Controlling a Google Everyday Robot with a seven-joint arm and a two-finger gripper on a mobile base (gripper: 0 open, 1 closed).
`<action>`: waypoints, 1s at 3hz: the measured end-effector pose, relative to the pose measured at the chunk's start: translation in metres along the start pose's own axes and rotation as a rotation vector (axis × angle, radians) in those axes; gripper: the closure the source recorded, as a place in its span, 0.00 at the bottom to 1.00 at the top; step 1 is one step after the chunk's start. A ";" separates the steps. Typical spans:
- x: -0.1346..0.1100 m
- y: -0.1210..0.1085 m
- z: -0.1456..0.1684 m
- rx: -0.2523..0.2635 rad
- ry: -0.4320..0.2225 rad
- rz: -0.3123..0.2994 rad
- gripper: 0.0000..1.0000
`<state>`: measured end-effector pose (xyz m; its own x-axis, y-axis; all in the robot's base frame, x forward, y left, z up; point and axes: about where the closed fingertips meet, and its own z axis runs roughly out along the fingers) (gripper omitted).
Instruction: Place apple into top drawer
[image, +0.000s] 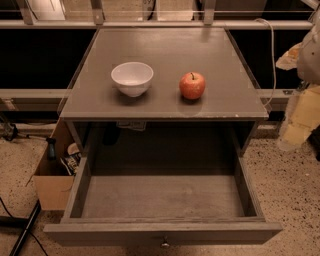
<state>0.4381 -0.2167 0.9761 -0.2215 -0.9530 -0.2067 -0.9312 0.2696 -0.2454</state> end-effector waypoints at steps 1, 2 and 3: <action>0.000 0.000 0.000 0.000 0.000 0.000 0.00; -0.011 -0.029 -0.006 0.040 -0.029 -0.014 0.00; -0.029 -0.080 -0.015 0.087 -0.123 -0.040 0.00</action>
Offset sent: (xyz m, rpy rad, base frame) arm 0.0863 0.0033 0.0454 0.0435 -0.1305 0.0388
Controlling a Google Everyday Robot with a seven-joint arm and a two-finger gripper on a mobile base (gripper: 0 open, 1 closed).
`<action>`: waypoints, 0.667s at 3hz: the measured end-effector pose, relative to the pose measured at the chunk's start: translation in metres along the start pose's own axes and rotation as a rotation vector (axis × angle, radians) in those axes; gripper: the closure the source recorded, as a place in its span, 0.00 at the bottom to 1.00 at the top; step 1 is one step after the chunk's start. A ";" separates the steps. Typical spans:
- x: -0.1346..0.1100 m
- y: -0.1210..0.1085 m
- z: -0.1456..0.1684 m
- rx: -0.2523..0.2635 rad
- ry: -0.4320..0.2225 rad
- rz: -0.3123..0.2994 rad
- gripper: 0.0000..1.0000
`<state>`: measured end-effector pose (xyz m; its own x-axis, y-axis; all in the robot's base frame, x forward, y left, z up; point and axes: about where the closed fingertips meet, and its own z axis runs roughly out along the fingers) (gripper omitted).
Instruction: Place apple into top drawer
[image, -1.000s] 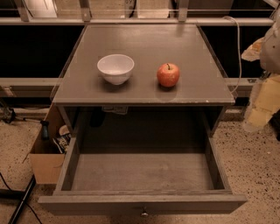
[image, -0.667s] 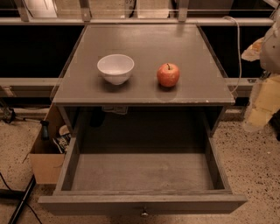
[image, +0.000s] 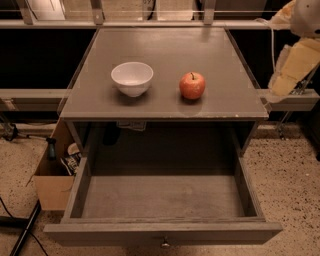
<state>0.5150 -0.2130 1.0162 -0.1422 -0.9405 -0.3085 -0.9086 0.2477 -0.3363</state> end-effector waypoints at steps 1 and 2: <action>-0.007 -0.046 0.005 0.019 -0.173 0.026 0.00; -0.008 -0.069 0.022 -0.002 -0.306 0.098 0.00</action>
Offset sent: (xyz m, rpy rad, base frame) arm 0.1009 -0.0141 0.0070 0.4819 -0.0456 -0.0013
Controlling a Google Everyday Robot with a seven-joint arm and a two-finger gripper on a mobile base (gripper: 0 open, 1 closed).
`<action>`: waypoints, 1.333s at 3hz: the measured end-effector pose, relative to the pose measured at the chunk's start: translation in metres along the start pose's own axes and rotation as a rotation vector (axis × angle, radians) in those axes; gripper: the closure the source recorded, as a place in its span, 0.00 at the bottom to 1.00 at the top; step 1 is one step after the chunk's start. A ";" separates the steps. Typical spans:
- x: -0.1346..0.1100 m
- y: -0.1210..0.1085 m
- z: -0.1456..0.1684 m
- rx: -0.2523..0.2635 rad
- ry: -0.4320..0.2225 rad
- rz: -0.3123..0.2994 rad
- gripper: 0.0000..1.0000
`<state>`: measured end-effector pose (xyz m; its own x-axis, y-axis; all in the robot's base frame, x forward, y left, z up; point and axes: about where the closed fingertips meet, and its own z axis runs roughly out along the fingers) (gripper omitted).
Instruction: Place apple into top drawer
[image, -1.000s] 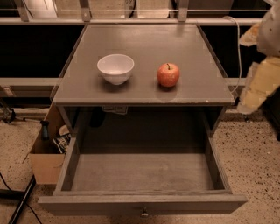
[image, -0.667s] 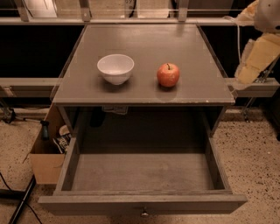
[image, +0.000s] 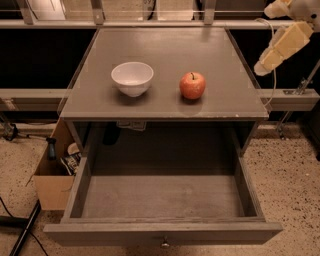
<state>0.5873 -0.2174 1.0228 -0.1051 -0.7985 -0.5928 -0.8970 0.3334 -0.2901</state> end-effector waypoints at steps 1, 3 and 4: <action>0.002 -0.008 0.024 -0.029 -0.070 0.084 0.00; -0.001 -0.006 0.100 -0.111 0.015 0.129 0.00; 0.000 -0.001 0.143 -0.164 0.084 0.125 0.00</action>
Offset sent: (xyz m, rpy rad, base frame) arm 0.0514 0.0443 -0.0656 0.1162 0.1473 -0.0627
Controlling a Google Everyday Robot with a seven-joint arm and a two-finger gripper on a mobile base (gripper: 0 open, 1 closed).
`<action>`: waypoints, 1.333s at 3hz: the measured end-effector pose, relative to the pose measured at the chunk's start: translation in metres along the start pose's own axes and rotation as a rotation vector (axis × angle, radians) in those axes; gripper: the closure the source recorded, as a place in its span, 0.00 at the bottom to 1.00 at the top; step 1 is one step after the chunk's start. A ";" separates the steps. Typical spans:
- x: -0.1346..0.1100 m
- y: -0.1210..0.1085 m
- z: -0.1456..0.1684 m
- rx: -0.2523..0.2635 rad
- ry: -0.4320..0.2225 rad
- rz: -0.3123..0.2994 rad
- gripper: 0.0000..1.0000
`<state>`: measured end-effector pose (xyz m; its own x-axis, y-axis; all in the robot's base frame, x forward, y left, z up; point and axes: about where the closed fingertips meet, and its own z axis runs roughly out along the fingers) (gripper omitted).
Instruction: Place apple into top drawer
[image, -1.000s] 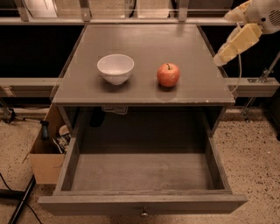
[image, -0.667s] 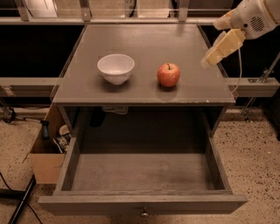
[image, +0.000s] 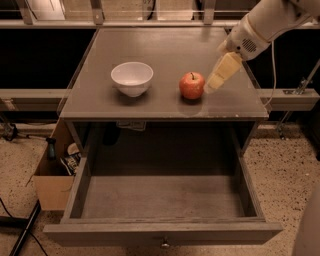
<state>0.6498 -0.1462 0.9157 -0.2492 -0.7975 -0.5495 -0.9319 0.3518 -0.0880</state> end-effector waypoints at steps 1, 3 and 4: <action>0.002 -0.008 0.030 -0.033 0.016 0.040 0.00; 0.006 -0.029 0.057 -0.046 -0.025 0.121 0.00; 0.007 -0.034 0.063 -0.047 -0.038 0.141 0.00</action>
Offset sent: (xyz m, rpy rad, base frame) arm 0.0451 0.0140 -0.0519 0.0744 0.1020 -0.0841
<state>0.6959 -0.1332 0.8623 -0.3686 -0.7224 -0.5850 -0.9001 0.4347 0.0304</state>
